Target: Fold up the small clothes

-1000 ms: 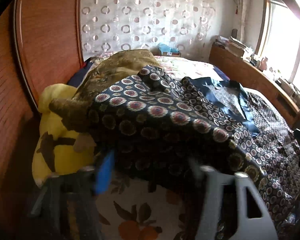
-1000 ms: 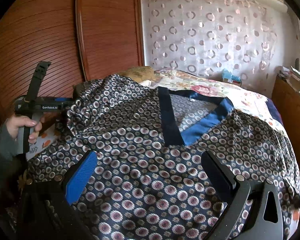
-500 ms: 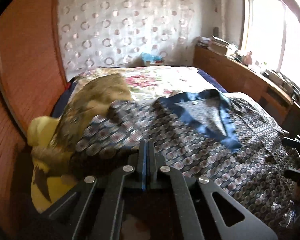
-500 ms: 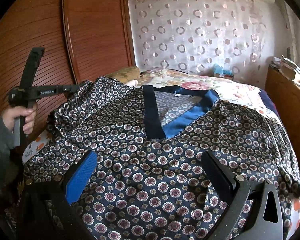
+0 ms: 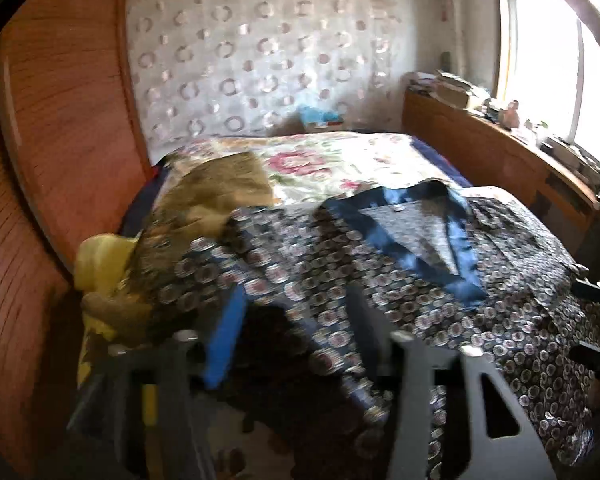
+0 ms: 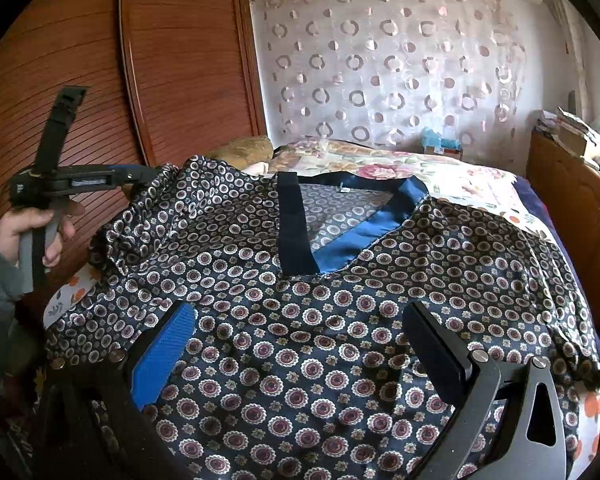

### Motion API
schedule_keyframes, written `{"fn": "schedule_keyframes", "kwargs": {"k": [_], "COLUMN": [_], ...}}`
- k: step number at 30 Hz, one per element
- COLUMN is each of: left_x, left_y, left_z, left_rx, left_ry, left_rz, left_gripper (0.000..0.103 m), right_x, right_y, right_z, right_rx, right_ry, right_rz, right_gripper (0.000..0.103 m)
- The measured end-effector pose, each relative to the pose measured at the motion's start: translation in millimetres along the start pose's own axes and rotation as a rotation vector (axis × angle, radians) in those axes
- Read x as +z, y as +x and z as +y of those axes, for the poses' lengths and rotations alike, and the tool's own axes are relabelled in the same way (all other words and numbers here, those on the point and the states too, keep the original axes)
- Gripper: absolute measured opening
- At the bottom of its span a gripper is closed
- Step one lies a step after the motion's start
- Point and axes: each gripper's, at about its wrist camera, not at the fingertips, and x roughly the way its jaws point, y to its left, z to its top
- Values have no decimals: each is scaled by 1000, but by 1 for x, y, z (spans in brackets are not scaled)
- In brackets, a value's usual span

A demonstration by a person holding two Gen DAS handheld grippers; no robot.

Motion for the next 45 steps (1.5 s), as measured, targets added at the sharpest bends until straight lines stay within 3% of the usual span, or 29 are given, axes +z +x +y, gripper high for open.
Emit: {"fn": "schedule_keyframes", "kwargs": {"k": [4,8,11,14,19,25,28,29,30,33,39,45], "left_x": [-5,-11,-15,-13,2,9,6,5,4,2,-10,-30], "left_y": [14,37,48,53,44,36,30,26,19,1,-36,-57], "left_z": [15,24,17,3,-26,-60,-70,-72,-73,-69,-38,-3], "left_rx": [19,-56,-98,-86,-88,-189,-227,-230,-237,-238,-192,-131], "left_ry": [-56,-139,-138,-91,22,109,128,133,137,126,71,20], "left_rz": [57,130,155,159,108,99,114,108,90,59,-19,-52], "left_gripper": [64,64,44,2,2,3,18,34,44,61,72,77], "right_x": [-1,-2,-3,-5,-8,-8,-7,-8,-8,-7,4,31], "right_y": [3,2,-1,-3,-4,-7,-7,-7,-7,-7,-4,17], "right_z": [3,1,-4,-9,-12,-13,-15,-15,-16,-16,-8,15], "right_rx": [7,6,0,-4,-8,-11,-14,-16,-17,-19,10,95], "right_ry": [-2,5,15,27,43,48,49,49,49,48,21,-38], "right_rz": [6,6,2,3,5,1,2,4,6,7,5,13], "right_gripper": [103,103,103,103,103,103,103,103,103,103,103,100]}}
